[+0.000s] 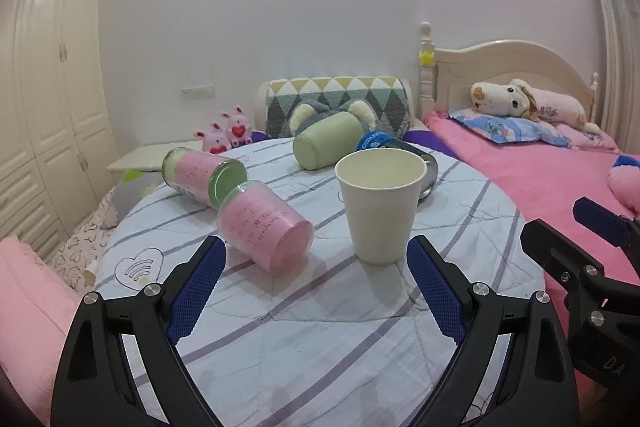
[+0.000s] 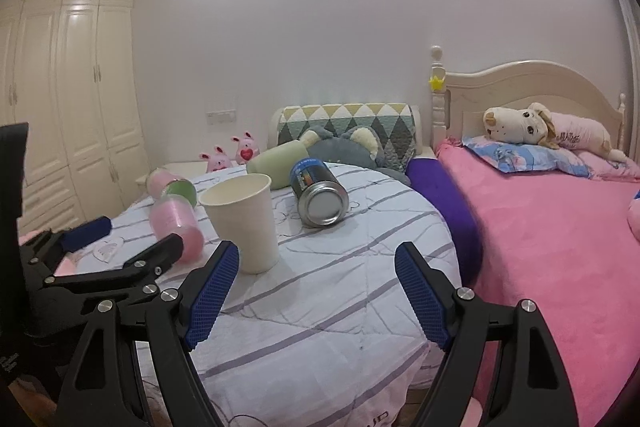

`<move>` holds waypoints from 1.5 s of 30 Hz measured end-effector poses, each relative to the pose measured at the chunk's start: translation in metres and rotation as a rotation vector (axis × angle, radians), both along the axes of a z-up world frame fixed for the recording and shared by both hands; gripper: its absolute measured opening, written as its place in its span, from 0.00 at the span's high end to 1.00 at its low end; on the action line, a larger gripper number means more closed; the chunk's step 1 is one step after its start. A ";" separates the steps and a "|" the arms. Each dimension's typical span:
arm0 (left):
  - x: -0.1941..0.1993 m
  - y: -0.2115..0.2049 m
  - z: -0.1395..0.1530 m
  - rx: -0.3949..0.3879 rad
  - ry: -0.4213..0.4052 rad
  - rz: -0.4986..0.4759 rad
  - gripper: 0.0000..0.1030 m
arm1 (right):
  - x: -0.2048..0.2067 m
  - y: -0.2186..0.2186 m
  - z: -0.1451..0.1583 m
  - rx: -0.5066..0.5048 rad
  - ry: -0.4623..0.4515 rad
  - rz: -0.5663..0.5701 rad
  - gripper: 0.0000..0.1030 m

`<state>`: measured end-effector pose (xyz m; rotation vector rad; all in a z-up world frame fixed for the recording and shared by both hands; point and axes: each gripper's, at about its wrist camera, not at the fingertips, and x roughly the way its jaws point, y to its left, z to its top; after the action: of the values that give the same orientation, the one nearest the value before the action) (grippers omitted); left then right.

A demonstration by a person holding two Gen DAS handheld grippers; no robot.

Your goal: Flip cup upright

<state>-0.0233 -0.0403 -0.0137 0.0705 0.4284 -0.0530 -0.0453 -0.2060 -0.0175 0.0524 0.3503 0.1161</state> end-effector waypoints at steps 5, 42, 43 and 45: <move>0.000 0.001 -0.002 -0.015 -0.009 0.010 0.09 | 0.000 0.000 -0.004 -0.017 -0.011 0.002 0.20; -0.004 0.004 -0.001 -0.031 -0.015 0.001 0.06 | 0.005 0.001 -0.009 -0.018 0.025 0.014 0.20; -0.003 0.004 -0.001 -0.032 -0.013 -0.001 0.06 | 0.005 0.001 -0.009 -0.018 0.025 0.016 0.20; -0.004 0.004 -0.001 -0.034 -0.013 0.001 0.06 | 0.004 0.002 -0.009 -0.019 0.023 0.016 0.20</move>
<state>-0.0272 -0.0363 -0.0145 0.0369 0.4145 -0.0586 -0.0410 -0.2044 -0.0269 0.0318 0.3750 0.1284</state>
